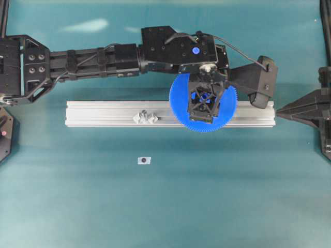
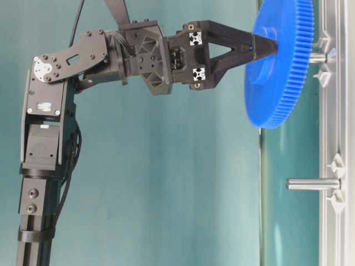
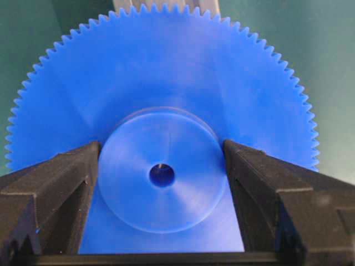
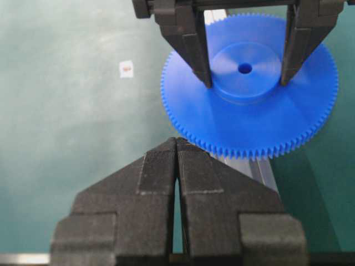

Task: Insert the large gear onto the shaft.
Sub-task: 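Align the gear's center hole with the shaft and lower it, then push the gear down onto the shaft and open the left gripper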

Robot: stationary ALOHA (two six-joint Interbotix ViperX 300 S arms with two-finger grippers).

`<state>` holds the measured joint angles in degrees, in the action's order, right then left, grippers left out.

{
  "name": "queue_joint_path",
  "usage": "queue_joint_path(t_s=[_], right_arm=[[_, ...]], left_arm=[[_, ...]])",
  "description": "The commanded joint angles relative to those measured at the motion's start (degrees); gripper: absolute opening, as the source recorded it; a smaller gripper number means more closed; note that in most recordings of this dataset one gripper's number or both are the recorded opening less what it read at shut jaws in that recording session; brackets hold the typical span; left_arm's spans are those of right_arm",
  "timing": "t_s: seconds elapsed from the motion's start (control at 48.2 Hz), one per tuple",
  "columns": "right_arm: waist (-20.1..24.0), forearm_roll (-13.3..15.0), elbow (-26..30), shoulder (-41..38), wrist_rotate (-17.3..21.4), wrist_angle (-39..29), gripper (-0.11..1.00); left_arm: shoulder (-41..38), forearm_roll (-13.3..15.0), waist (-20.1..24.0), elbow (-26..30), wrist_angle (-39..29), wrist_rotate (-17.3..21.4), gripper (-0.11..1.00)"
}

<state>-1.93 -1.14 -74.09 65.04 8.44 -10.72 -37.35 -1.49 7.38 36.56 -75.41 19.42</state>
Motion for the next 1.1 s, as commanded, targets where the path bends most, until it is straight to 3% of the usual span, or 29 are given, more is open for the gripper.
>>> queue_joint_path(t_s=[0.0, 0.291, 0.436, 1.08], right_arm=[[-0.18, 0.09, 0.62, -0.44, 0.44, 0.26, 0.03], [-0.18, 0.09, 0.62, -0.44, 0.44, 0.26, 0.03], [-0.18, 0.09, 0.62, -0.44, 0.44, 0.26, 0.03], [-0.18, 0.00, 0.79, 0.18, 0.53, 0.26, 0.03]], left_arm=[[1.93, -0.35, 1.49, 1.05, -0.09, -0.35, 0.76], [2.02, -0.35, 1.49, 0.97, -1.05, -2.64, 0.76], [1.85, -0.35, 1.41, 0.44, -0.97, -3.78, 0.94], [2.99, -0.35, 1.32, 0.88, -1.58, -5.36, 0.91]])
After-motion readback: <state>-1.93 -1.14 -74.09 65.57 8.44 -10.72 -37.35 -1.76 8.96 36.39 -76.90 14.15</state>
